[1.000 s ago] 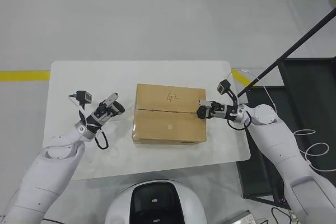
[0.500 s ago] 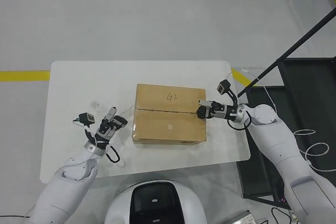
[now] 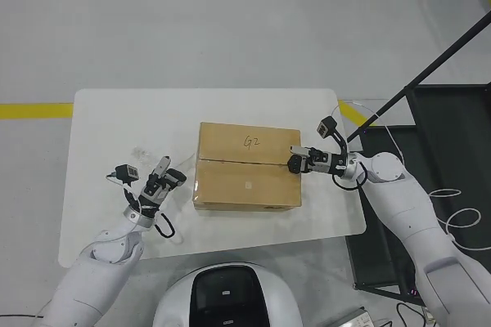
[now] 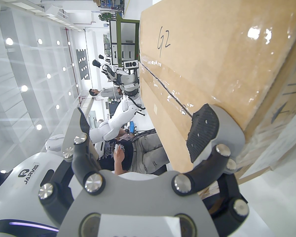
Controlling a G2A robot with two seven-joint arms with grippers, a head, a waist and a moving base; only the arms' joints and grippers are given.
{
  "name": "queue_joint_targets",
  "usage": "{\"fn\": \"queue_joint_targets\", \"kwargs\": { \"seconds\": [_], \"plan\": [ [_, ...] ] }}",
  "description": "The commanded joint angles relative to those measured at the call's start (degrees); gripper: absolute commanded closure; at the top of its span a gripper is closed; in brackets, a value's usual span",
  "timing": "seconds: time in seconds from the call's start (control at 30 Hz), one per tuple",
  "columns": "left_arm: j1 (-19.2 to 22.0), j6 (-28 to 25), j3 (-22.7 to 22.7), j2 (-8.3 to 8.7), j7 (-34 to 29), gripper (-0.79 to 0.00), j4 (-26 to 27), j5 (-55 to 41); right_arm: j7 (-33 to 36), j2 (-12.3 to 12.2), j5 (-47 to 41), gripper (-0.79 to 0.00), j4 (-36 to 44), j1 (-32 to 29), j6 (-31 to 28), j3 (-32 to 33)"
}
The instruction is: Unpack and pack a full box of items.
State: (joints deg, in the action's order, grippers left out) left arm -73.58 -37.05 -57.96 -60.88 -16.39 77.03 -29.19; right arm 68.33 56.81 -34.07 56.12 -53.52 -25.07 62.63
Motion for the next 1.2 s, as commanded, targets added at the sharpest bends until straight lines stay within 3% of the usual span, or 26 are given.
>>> {"fn": "queue_joint_targets", "kwargs": {
  "seconds": [0.0, 0.97, 1.17],
  "plan": [
    [0.0, 0.0, 0.0, 0.0, 0.0, -0.785, 0.0, 0.0, 0.0, 0.0, 0.0, -0.785, 0.0, 0.0, 0.0, 0.0],
    [0.0, 0.0, 0.0, 0.0, 0.0, -0.785, 0.0, 0.0, 0.0, 0.0, 0.0, -0.785, 0.0, 0.0, 0.0, 0.0],
    [-2.52, 2.6, -0.91, -0.44, 2.19, -0.785, 0.28, -3.53, 0.0, 0.0, 0.0, -0.785, 0.0, 0.0, 0.0, 0.0]
  ]
}}
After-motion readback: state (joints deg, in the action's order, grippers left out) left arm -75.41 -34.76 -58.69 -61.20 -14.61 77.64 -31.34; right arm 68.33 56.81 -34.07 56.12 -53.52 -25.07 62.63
